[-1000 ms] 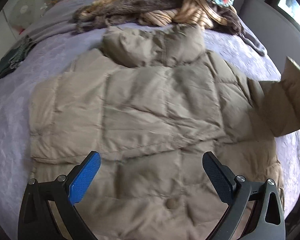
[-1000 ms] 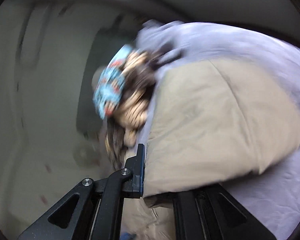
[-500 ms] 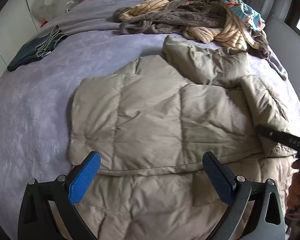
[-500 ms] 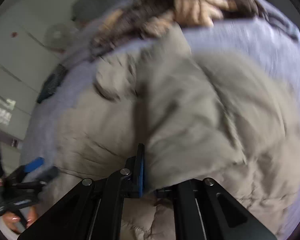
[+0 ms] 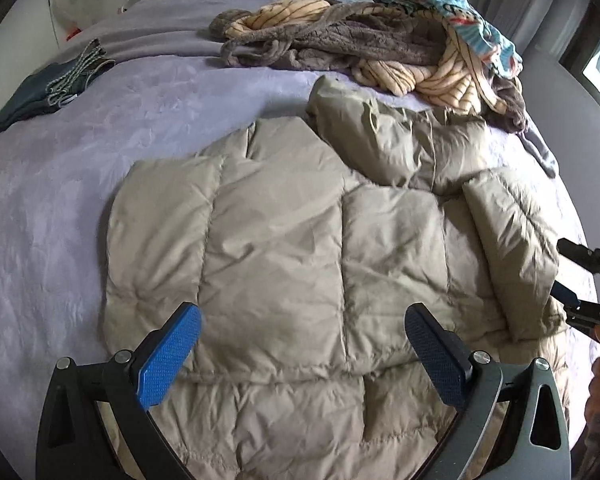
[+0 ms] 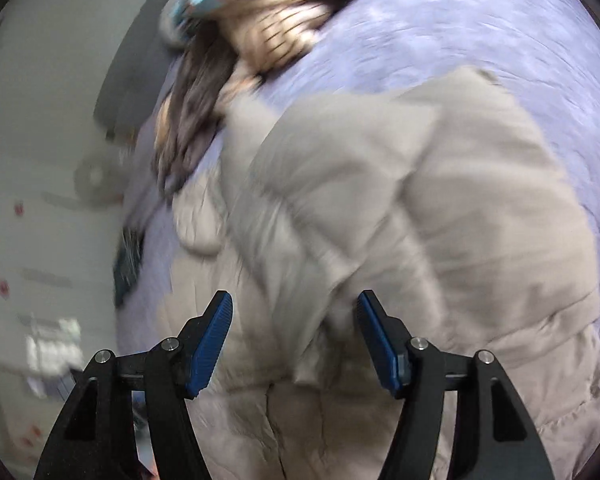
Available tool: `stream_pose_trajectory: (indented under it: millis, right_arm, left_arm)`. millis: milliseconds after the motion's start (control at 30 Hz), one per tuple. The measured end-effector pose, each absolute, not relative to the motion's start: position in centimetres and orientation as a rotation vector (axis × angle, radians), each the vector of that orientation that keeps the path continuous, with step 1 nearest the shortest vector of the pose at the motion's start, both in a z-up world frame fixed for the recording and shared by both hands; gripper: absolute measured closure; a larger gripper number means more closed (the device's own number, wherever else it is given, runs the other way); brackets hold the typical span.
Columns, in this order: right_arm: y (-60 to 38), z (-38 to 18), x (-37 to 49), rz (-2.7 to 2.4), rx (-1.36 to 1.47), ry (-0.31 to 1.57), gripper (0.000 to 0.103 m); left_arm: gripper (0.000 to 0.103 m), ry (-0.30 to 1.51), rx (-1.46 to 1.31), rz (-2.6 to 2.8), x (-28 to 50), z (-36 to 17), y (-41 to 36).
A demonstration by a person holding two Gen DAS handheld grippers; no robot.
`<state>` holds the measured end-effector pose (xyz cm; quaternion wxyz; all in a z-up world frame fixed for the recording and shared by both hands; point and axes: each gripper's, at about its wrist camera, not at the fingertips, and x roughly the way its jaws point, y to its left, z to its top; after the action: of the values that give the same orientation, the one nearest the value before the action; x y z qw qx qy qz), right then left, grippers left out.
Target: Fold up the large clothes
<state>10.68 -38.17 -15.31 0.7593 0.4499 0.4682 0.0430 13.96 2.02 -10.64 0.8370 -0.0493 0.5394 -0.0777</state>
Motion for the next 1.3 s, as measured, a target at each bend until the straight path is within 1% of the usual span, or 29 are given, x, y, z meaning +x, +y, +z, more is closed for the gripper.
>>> stream_pose_trajectory:
  millis: [33,67,100,133,167,267,367,467,633,667,767,800,833,867,900,933,1033,1067,1100,1133,1167,1200,1233,1300]
  right_arm:
    - [-38.9,-15.6,10.7,0.077,1.028,0.998,0.035]
    - [-39.3,-15.8,11.0,0.064,1.069,0.980,0.040]
    - [-39.5,-16.0,11.5,0.058,1.101,0.963,0.049]
    - [-39.8,-15.7,11.5,0.055,1.114,0.957,0.075]
    - [-39.5,-15.6,11.9,0.052,1.110,0.956,0.093]
    - [-37.4,-13.5,12.6,0.131,1.020,0.920,0.094]
    - [-32.7,-10.7,13.9,0.251,0.806,0.931,0.094]
    - [-26.5,-9.4,14.8,0.359,0.584,0.985,0.094]
    - [-18.4,-11.5,14.1,0.420,0.275,1.093,0.094]
    - [-17.4,-12.1,13.9,0.417,0.238,1.111,0.090]
    - [-16.4,-13.4,13.5,0.391,0.182,1.166,0.088]
    - [-16.4,-13.7,13.5,0.388,0.178,1.186,0.083]
    - [-16.6,-13.8,13.5,0.389,0.184,1.201,0.069]
    - [-17.0,-13.7,13.5,0.391,0.198,1.209,0.050]
    - [-17.6,-13.5,13.0,0.394,0.216,1.207,0.043]
    - [-18.3,-13.2,12.7,0.398,0.239,1.202,0.040]
    - [-22.2,-12.7,11.0,0.386,0.341,1.203,0.040]
    - [-23.9,-12.7,10.2,0.359,0.372,1.207,0.040]
    - [-26.2,-13.1,9.1,0.317,0.413,1.216,0.041]
    - [-27.9,-13.4,8.4,0.281,0.444,1.221,0.052]
    - [-29.7,-13.8,7.3,0.244,0.470,1.232,0.076]
    - [-31.0,-14.2,6.4,0.201,0.482,1.250,0.084]
    - [-32.5,-14.9,5.6,0.155,0.501,1.268,0.087]
    - [-35.1,-15.9,4.6,0.081,0.555,1.268,0.094]
  left_arm:
    - [0.001,1.140,-0.112,-0.170,14.1,-10.6,2.1]
    - [0.001,1.139,-0.124,-0.180,14.3,-10.6,2.2]
    - [0.001,1.139,-0.138,-0.195,14.4,-10.5,2.4]
    - [0.001,1.140,-0.154,-0.209,14.5,-10.6,2.6]
    - [0.001,1.142,-0.175,-0.226,14.7,-10.6,2.8]
    - [0.001,1.152,-0.266,-0.290,15.0,-11.0,3.7]
    - [0.001,1.158,-0.407,-0.367,15.2,-11.5,5.1]
    - [0.001,1.158,-0.579,-0.432,15.6,-12.2,6.8]
    - [0.001,1.153,-0.747,-0.513,16.4,-12.9,8.6]
    - [0.001,1.153,-0.787,-0.542,16.6,-13.1,8.6]
    - [0.001,1.157,-0.854,-0.610,17.1,-13.4,8.0]
    - [0.001,1.163,-0.855,-0.615,17.3,-13.5,7.7]
    - [0.001,1.170,-0.850,-0.617,17.5,-13.6,7.2]
    - [0.001,1.180,-0.838,-0.619,17.7,-13.7,6.5]
    - [0.001,1.190,-0.826,-0.620,17.8,-13.8,6.0]
    - [0.001,1.206,-0.806,-0.619,18.0,-13.9,5.4]
    - [0.003,1.251,-0.727,-0.604,18.3,-14.4,3.8]
    - [0.007,1.265,-0.697,-0.596,18.4,-14.5,3.2]
    - [0.019,1.283,-0.676,-0.597,18.4,-14.7,2.7]
    - [0.033,1.297,-0.663,-0.598,18.4,-15.1,2.3]
    - [0.043,1.320,-0.647,-0.595,18.6,-15.4,1.7]
    - [0.067,1.335,-0.636,-0.597,18.7,-15.7,1.3]
    - [0.091,1.352,-0.620,-0.600,18.5,-16.0,1.0]
    - [0.091,1.352,-0.571,-0.570,18.5,-15.9,0.0]
